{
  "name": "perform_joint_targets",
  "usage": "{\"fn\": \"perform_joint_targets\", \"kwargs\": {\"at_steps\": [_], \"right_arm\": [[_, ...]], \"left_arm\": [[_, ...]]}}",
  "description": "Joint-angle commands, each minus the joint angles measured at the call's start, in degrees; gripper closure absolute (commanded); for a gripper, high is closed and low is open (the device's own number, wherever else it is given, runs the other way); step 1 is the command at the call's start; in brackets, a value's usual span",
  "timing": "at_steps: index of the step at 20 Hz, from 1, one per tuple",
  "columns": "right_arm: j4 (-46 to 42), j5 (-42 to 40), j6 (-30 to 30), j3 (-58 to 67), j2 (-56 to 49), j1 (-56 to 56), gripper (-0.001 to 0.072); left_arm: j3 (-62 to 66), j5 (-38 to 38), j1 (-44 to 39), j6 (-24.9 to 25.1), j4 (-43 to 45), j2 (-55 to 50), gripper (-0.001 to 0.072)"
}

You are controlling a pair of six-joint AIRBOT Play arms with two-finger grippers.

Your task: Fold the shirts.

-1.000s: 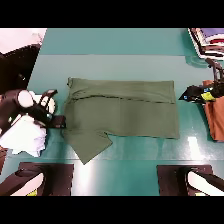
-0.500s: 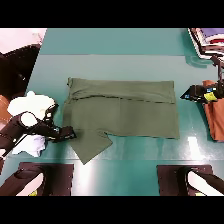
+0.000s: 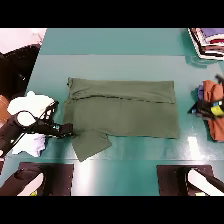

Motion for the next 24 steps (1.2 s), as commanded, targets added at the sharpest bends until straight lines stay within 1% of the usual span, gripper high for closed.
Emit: {"fn": "perform_joint_targets", "kwargs": {"at_steps": [1,3,5,7,8,10,11,12,13,14,16,18,20,22,23,24], "right_arm": [[0.07,-0.87,-0.39,-11.91,-1.31,-8.87,0.0184],[3.74,-1.92,-3.1,-16.7,-3.32,-10.49,0.0191],[7.67,-3.93,-4.11,-19.32,-5.49,-9.79,0.0206],[8.46,-5.97,-4.28,-20.33,-6.97,-6.97,0.0207],[8.48,-6.93,-4.28,-20.26,-7.43,-4.98,0.0233],[8.44,-9.27,-4.24,-20.09,-7.45,-1.2,0.0351],[8.39,-10.03,-4.22,-19.69,-7.45,0.35,0.0362],[8.31,-10.14,-4.24,-19.23,-7.45,1.46,0.047],[8.24,-9.75,-4.24,-18.8,-7.45,2.45,0.061],[8.15,-8.39,-4.24,-18.18,-7.45,3.28,0.0691],[6.27,-4.74,-4.24,-16.83,-6.38,4.68,0.0691],[1.64,-1.64,-4.22,-16.17,-1.9,5.92,0.0692],[-2.21,2.91,-4.2,-16.17,4.33,6.03,0.0692],[-5.81,6.86,-3.67,-16.11,11.47,6.03,0.0692],[-7.28,8.24,-3.3,-15.67,14.88,6.05,0.0692],[-6.93,8.9,-3.17,-14.47,17.09,6.05,0.0692]], "left_arm": [[2.01,-0.33,-0.02,0.55,-0.26,2.01,0.0681],[2.05,-0.33,-0.02,0.57,-0.22,2.01,0.0681],[2.05,-0.31,-0.02,0.55,-0.24,2.01,0.0681],[2.05,-0.35,-0.02,0.46,-0.24,2.01,0.0681],[2.05,-0.33,-0.02,0.33,-0.24,2.01,0.0681],[2.05,-0.33,-0.02,0.35,-0.22,2.01,0.0681],[2.05,-0.63,-0.02,0.35,-0.17,2.01,0.0681],[2.05,-1.44,-0.02,0.35,0.48,2.01,0.0681],[2.05,-2.95,-0.02,0.33,1.53,2.03,0.0682],[2.19,-5.18,-0.02,0.31,2.82,2.08,0.0683],[2.4,-9.33,-0.02,-0.79,5.97,4.9,0.0684],[2.4,-14.1,-0.02,-2.27,7.98,11.26,0.0683],[2.4,-21.79,-0.02,-3.87,7.41,17.29,0.0683],[2.67,-28.09,-0.02,-6.51,5.9,21.84,0.0683],[3.34,-29.38,-0.02,-7.26,5.31,22.88,0.0683],[4.72,-29.35,-0.02,-7.21,5.38,22.86,0.0684]]}}
